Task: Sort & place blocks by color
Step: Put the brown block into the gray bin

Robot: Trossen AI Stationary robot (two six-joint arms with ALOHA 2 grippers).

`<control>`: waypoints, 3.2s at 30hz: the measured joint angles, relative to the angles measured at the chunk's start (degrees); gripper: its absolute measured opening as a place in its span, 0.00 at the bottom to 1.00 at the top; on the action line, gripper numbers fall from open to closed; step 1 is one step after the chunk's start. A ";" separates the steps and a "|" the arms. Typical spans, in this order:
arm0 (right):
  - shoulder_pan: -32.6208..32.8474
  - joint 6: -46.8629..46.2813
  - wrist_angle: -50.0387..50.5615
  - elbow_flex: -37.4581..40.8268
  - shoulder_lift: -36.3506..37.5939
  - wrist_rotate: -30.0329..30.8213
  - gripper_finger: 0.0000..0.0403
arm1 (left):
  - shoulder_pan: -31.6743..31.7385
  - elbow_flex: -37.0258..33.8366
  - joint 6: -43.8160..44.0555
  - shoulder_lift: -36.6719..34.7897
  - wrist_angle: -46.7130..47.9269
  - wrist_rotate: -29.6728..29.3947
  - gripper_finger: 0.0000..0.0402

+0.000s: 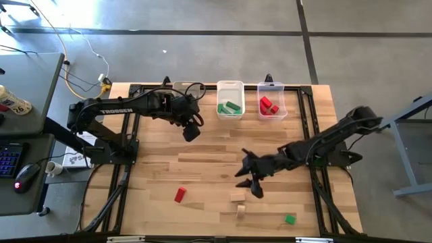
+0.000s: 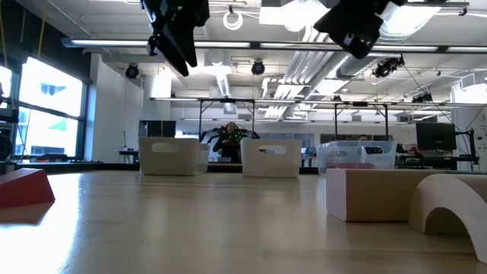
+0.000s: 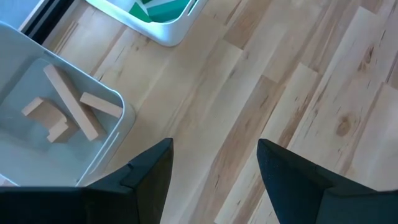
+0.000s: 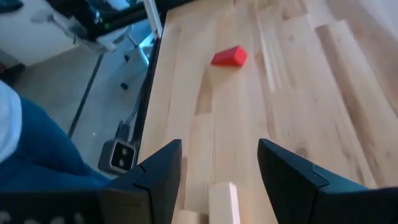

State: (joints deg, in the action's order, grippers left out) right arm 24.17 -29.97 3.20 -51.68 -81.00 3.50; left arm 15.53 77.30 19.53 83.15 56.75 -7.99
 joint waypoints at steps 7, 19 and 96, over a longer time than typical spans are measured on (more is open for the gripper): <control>4.10 3.15 0.03 0.00 -3.53 2.59 0.49 | -0.43 0.00 0.90 0.00 -0.02 -0.02 0.54; 7.21 3.29 0.07 0.00 -11.70 2.79 0.49 | -1.03 0.00 1.38 0.00 -0.04 -0.20 0.54; 1.99 -1.70 -3.86 0.04 -20.25 3.59 0.25 | -1.03 0.02 -0.22 -0.02 -0.68 -0.33 0.54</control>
State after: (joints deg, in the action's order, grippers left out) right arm 26.16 -31.67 -0.65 -51.64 -101.25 7.09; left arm 14.50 77.32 19.31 83.13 56.07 -8.32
